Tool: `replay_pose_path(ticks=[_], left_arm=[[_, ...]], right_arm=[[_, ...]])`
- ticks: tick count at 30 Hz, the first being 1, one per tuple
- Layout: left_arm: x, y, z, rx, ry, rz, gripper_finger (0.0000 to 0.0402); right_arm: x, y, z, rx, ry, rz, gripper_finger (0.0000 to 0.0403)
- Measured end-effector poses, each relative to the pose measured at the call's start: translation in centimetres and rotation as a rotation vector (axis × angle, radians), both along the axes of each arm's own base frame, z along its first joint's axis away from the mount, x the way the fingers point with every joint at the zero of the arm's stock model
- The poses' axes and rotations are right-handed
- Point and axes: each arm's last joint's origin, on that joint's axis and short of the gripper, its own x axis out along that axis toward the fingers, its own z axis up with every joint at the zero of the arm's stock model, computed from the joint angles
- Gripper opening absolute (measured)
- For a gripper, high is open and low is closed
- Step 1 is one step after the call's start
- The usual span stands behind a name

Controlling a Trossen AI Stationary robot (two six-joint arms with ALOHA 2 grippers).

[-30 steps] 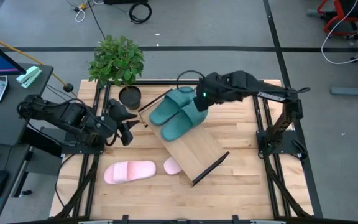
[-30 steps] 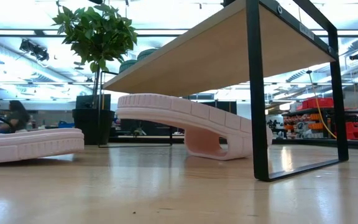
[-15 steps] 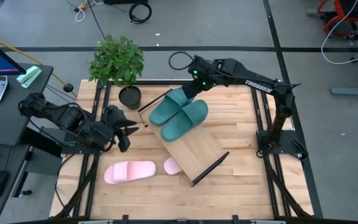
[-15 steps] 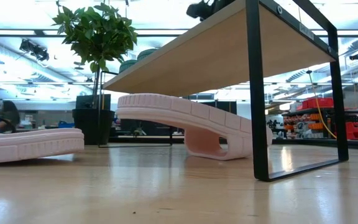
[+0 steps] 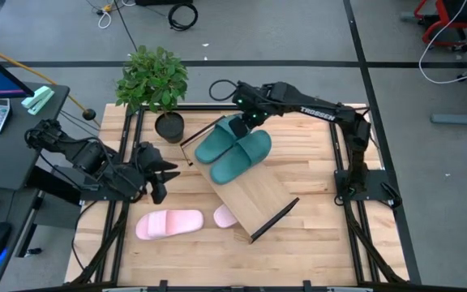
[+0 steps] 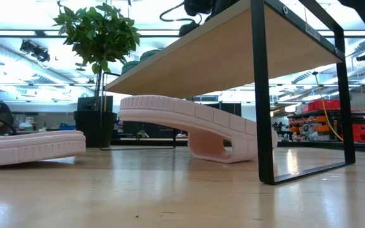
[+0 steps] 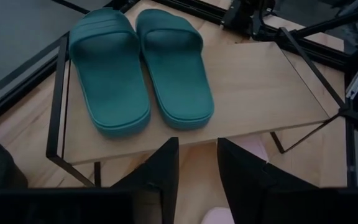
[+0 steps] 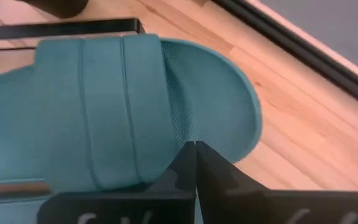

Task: Pick and place slides into the shelf
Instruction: Adjust the green slides on the shelf

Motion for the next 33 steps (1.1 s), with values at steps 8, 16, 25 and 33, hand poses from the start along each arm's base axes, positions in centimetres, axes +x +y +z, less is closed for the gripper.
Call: replay_pose_path(ticks=[8, 16, 25, 33], left_arm=[[0.0, 0.0, 0.0, 0.000, 0.000, 0.000, 0.0121], [0.0, 0.0, 0.0, 0.004, 0.002, -0.002, 0.0118], [0.0, 0.0, 0.0, 0.009, 0.006, -0.003, 0.0121], [0.0, 0.0, 0.0, 0.010, 0.007, -0.003, 0.0118]], right_arm=[[0.9, 0.1, -1.0, 0.034, -0.007, 0.025, 0.0005], [0.5, 0.6, -0.1, 0.022, -0.027, 0.040, 0.0008], [-0.7, 1.4, 0.2, 0.020, 0.080, 0.028, 0.0004], [-1.1, 3.2, 0.0, 0.025, 0.169, 0.043, 0.0002]])
